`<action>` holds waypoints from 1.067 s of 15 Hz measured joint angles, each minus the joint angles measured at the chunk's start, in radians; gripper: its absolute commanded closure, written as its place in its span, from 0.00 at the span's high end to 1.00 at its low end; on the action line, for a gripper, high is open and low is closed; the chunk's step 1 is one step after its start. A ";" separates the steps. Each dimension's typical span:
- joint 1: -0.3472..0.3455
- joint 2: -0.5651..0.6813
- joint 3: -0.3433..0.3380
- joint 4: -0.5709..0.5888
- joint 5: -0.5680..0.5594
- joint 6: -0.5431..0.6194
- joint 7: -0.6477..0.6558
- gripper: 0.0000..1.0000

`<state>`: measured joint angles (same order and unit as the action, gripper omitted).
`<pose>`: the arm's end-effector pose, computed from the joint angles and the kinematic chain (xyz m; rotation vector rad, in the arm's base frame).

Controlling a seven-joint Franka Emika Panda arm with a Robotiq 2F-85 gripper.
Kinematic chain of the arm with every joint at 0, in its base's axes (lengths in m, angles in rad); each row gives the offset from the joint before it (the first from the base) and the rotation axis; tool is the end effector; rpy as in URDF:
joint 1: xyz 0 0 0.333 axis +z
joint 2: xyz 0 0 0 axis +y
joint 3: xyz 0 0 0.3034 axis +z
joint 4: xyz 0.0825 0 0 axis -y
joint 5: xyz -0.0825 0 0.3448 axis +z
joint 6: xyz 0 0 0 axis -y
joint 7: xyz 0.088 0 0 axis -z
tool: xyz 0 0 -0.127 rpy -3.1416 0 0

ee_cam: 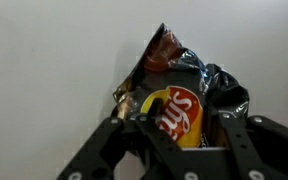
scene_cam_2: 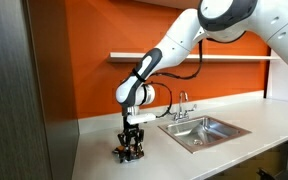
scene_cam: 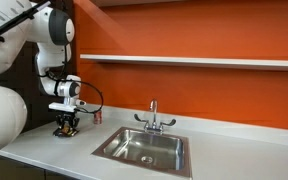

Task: Put the Lays packet in the sink

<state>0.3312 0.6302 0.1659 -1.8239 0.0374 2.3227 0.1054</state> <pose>0.5286 0.2835 0.1827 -3.0062 -0.5146 0.2379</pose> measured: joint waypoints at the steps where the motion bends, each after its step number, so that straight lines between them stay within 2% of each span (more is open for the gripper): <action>1: 0.000 0.000 0.000 0.001 0.000 0.000 0.000 0.04; 3: 0.001 0.000 0.000 0.004 0.000 0.000 0.002 0.00; 16: 0.001 -0.026 -0.018 0.025 -0.004 -0.009 0.041 0.02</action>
<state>0.3320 0.6042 0.1480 -1.7988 0.0332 2.3140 0.1462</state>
